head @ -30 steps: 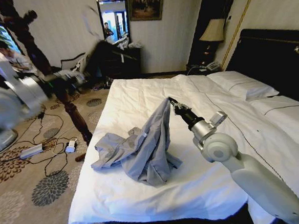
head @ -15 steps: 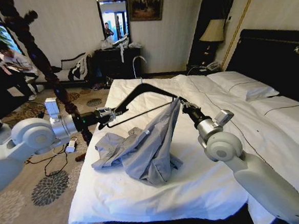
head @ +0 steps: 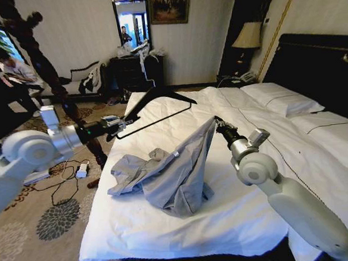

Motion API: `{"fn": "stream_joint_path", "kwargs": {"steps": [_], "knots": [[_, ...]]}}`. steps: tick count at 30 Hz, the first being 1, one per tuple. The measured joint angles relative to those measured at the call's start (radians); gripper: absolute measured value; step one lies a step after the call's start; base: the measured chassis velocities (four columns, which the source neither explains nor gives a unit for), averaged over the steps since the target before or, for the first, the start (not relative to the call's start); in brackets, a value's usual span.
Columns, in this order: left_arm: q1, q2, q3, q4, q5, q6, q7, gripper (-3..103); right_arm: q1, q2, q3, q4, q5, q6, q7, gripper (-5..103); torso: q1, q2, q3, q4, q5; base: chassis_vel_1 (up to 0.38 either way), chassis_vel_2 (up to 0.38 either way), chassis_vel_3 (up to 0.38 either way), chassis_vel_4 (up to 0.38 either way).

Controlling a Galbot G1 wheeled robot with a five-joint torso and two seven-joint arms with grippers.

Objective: Pick up the clothes from the bed and hang them on the clothes hanger.

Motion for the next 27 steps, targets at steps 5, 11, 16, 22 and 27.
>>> {"fn": "stream_joint_path", "kwargs": {"steps": [5, 11, 16, 22, 27], "knots": [[0.029, 0.010, 0.008, -0.054, 0.006, 0.004, 0.011, 19, -0.006, -0.007, 0.034, -0.009, 0.002, -0.001, 0.019, 0, 0.000, 0.000, 0.000, -0.0010, 0.0003, 0.000, 0.000, 0.000, 0.000], [0.088, -0.008, 0.018, -0.099, 0.046, 0.010, 0.008, 19, -0.006, -0.015, 0.063, -0.001, 0.016, -0.002, 0.020, 0, 0.000, 0.000, 0.000, -0.0005, -0.0001, 0.000, 0.000, 0.000, 0.000], [0.150, -0.032, 0.028, -0.121, 0.096, 0.015, 0.006, 19, -0.029, -0.027, 0.106, 0.033, 0.049, 0.002, 0.005, 0, 0.000, 0.000, 0.000, -0.0008, 0.0000, 0.000, 0.000, 0.000, 0.000], [0.205, -0.061, 0.029, -0.124, 0.144, 0.016, 0.002, 19, -0.034, -0.035, 0.114, 0.087, 0.071, 0.025, -0.037, 0, 0.000, 0.000, 0.000, -0.0006, 0.0000, 0.000, 0.000, 0.000, 0.000], [0.239, -0.095, 0.026, -0.111, 0.171, 0.016, -0.004, 19, -0.030, -0.038, 0.103, 0.119, 0.078, 0.064, -0.098, 0, 0.000, 0.000, 0.000, -0.0006, 0.0000, 0.000, 0.000, 0.000, 0.000]]}}
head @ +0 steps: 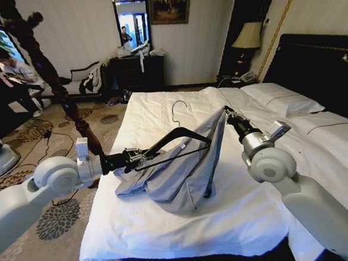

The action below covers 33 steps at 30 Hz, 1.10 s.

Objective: Pick up the clothes from the bed and hang them on the clothes hanger.

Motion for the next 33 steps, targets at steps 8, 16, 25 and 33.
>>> {"fn": "stream_joint_path", "kwargs": {"steps": [8, 16, 25, 33], "knots": [[0.029, -0.077, -0.013, 0.033, 0.032, -0.020, -0.020, 19, 0.015, 0.004, -0.006, 0.024, 0.052, 0.127, -0.140, 0, 0.000, 0.000, 0.000, -0.0001, -0.0001, 0.000, 0.000, 0.000, 0.000], [0.081, -0.151, -0.014, 0.017, 0.034, -0.045, -0.048, 19, 0.031, 0.010, -0.027, 0.025, 0.074, 0.201, -0.253, 0, 0.000, 0.000, 0.000, 0.0000, 0.0001, 0.000, 0.000, 0.000, 0.000], [0.157, -0.290, 0.019, 0.032, 0.105, -0.053, -0.043, 19, 0.028, 0.029, -0.053, -0.007, 0.071, 0.218, -0.292, 0, 0.000, 0.000, 0.000, 0.0002, 0.0000, 0.000, 0.000, 0.000, 0.000], [0.179, -0.430, -0.002, 0.076, 0.169, -0.064, -0.005, 19, 0.013, 0.021, -0.057, -0.006, 0.072, 0.225, -0.309, 0, 0.000, 0.000, 0.000, -0.0001, 0.0000, 0.000, 0.000, 0.000, 0.000]]}}
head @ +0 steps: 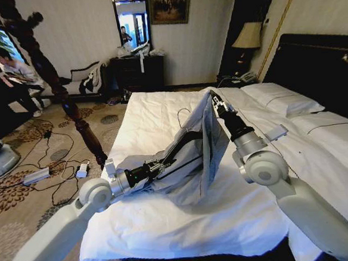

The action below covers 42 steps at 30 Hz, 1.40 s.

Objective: Pick up the clothes from the bed and hang them on the clothes hanger.

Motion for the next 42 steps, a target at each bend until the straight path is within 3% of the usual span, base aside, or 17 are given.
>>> {"fn": "stream_joint_path", "kwargs": {"steps": [3, 11, 17, 30, 42], "knots": [[0.014, -0.051, -0.022, 0.001, 0.024, -0.008, 0.022, 19, -0.003, -0.004, 0.000, 0.010, 0.010, 0.004, -0.010, 0, 0.000, 0.000, 0.000, -0.0001, 0.0000, 0.000, 0.000, 0.000, 0.000], [0.043, -0.098, -0.071, -0.013, 0.047, -0.023, 0.051, 19, -0.033, 0.003, -0.001, 0.036, 0.025, 0.009, -0.026, 0, 0.000, 0.000, 0.000, 0.0002, 0.0002, 0.000, 0.000, 0.000, 0.000], [0.049, -0.127, -0.080, -0.016, 0.059, -0.025, 0.053, 19, -0.093, -0.015, -0.012, 0.078, 0.017, 0.011, -0.098, 0, 0.000, 0.000, 0.000, 0.0000, 0.0000, 0.000, 0.000, 0.000, 0.000], [0.010, -0.128, -0.071, 0.004, 0.063, -0.034, 0.054, 19, -0.210, -0.040, -0.053, 0.130, -0.055, 0.001, -0.232, 0, 0.000, 0.000, 0.000, 0.0000, 0.0000, 0.000, 0.000, 0.000, 0.000], [0.012, -0.113, -0.059, 0.005, 0.069, -0.034, 0.052, 19, -0.215, -0.024, -0.065, 0.180, -0.016, -0.043, -0.196, 0, 0.000, 0.000, 0.000, 0.0000, 0.0001, 0.000, 0.000, 0.000, 0.000]]}}
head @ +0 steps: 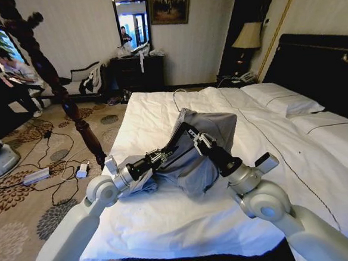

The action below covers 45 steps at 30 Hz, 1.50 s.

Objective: Pick up the clothes from the bed and hang them on the clothes hanger.

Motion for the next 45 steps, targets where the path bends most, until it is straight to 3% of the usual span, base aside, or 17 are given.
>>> {"fn": "stream_joint_path", "kwargs": {"steps": [2, 7, 10, 14, 16, 22, 24, 25, 26, 29, 32, 35, 39, 40, 41, 42, 45], "knots": [[0.004, -0.002, 0.002, -0.005, 0.006, 0.000, 0.000, 19, 0.017, 0.002, 0.001, 0.002, 0.007, -0.019, 0.040, -3, 0.000, 0.000, 0.000, 0.0001, 0.0000, 0.000, 0.000, 0.000, 0.000], [0.001, -0.012, 0.005, -0.010, 0.011, 0.003, -0.003, 19, 0.037, 0.015, 0.006, 0.015, 0.051, -0.067, 0.149, 12, 0.000, 0.000, 0.000, 0.0000, 0.0000, 0.000, 0.000, 0.000, 0.000], [-0.002, -0.013, 0.006, -0.009, 0.013, 0.004, -0.004, 19, 0.038, 0.015, 0.010, 0.029, 0.082, -0.080, 0.167, 22, 0.000, 0.000, 0.000, 0.0001, 0.0000, 0.000, 0.000, 0.000, 0.000], [-0.015, -0.015, 0.006, -0.001, 0.014, 0.004, -0.004, 19, 0.003, -0.006, 0.016, 0.032, 0.064, -0.089, 0.094, 44, 0.000, 0.000, 0.000, 0.0000, 0.0000, 0.000, 0.000, 0.000, 0.000], [-0.017, -0.015, 0.006, 0.000, 0.014, 0.004, -0.005, 19, -0.007, -0.009, 0.013, 0.036, 0.055, -0.094, 0.080, 44, 0.000, 0.000, 0.000, 0.0000, 0.0000, 0.000, 0.000, 0.000, 0.000], [-0.033, 0.011, -0.005, 0.009, 0.014, -0.003, -0.003, 19, -0.061, -0.036, 0.029, 0.039, -0.027, -0.058, -0.017, 71, 0.000, 0.000, 0.000, -0.0001, -0.0001, 0.000, 0.000, 0.000, 0.000], [-0.038, 0.024, -0.007, 0.013, 0.013, -0.007, -0.003, 19, -0.053, -0.042, 0.038, 0.039, -0.031, -0.041, -0.031, 71, 0.000, 0.000, 0.000, -0.0003, 0.0001, 0.000, 0.000, 0.000, 0.000], [-0.045, 0.042, -0.008, 0.017, 0.005, -0.008, -0.002, 19, -0.031, -0.053, 0.058, 0.030, -0.035, -0.007, -0.066, 82, 0.000, 0.000, 0.000, -0.0002, 0.0000, 0.000, 0.000, 0.000, 0.000], [-0.049, 0.054, -0.008, 0.019, -0.005, -0.008, -0.002, 19, -0.015, -0.062, 0.071, 0.016, -0.036, 0.006, -0.089, 82, 0.000, 0.000, 0.000, -0.0001, 0.0000, 0.000, 0.000, 0.000, 0.000], [-0.064, 0.093, -0.006, 0.030, -0.031, -0.008, 0.014, 19, 0.045, -0.117, 0.143, -0.051, 0.005, 0.043, -0.174, 97, 0.000, 0.000, 0.000, 0.0004, 0.0001, 0.000, 0.000, 0.000, 0.000], [-0.072, 0.106, -0.002, 0.038, -0.039, -0.007, 0.033, 19, 0.063, -0.164, 0.190, -0.084, 0.079, 0.047, -0.214, 99, 0.000, 0.000, 0.000, 0.0001, 0.0000, 0.000, 0.000, 0.000, 0.000], [-0.087, 0.110, 0.001, 0.053, -0.047, -0.008, 0.066, 19, 0.069, -0.235, 0.237, -0.137, 0.160, 0.058, -0.316, 100, 0.000, 0.000, 0.000, 0.0000, 0.0001, 0.000, 0.000, 0.000, 0.000], [-0.112, 0.089, 0.008, 0.090, -0.040, -0.017, 0.123, 19, 0.070, -0.356, 0.268, -0.297, 0.219, 0.052, -0.633, 100, 0.000, 0.000, 0.000, 0.0000, 0.0001, 0.000, 0.000, 0.000, 0.000], [-0.112, 0.089, 0.008, 0.090, -0.040, -0.017, 0.123, 19, 0.070, -0.356, 0.268, -0.297, 0.219, 0.052, -0.633, 100, 0.000, 0.000, 0.000, 0.0000, 0.0001, 0.000, 0.000, 0.000, 0.000], [-0.118, 0.080, 0.011, 0.101, -0.032, -0.019, 0.141, 19, 0.075, -0.390, 0.276, -0.376, 0.228, 0.000, -0.782, 100, 0.000, 0.000, 0.000, 0.0000, 0.0001, 0.000, 0.000, 0.000, 0.000], [-0.123, 0.075, 0.015, 0.107, -0.024, -0.019, 0.156, 19, 0.082, -0.410, 0.279, -0.430, 0.223, -0.034, -0.862, 100, 0.000, 0.000, 0.000, 0.0000, 0.0002, 0.000, 0.000, 0.000, 0.000], [-0.145, 0.071, 0.038, 0.121, 0.000, -0.020, 0.210, 19, 0.106, -0.459, 0.270, -0.549, 0.197, -0.076, -0.976, 100, 0.000, 0.000, 0.000, -0.0002, 0.0005, 0.000, 0.000, 0.000, 0.000]]}}
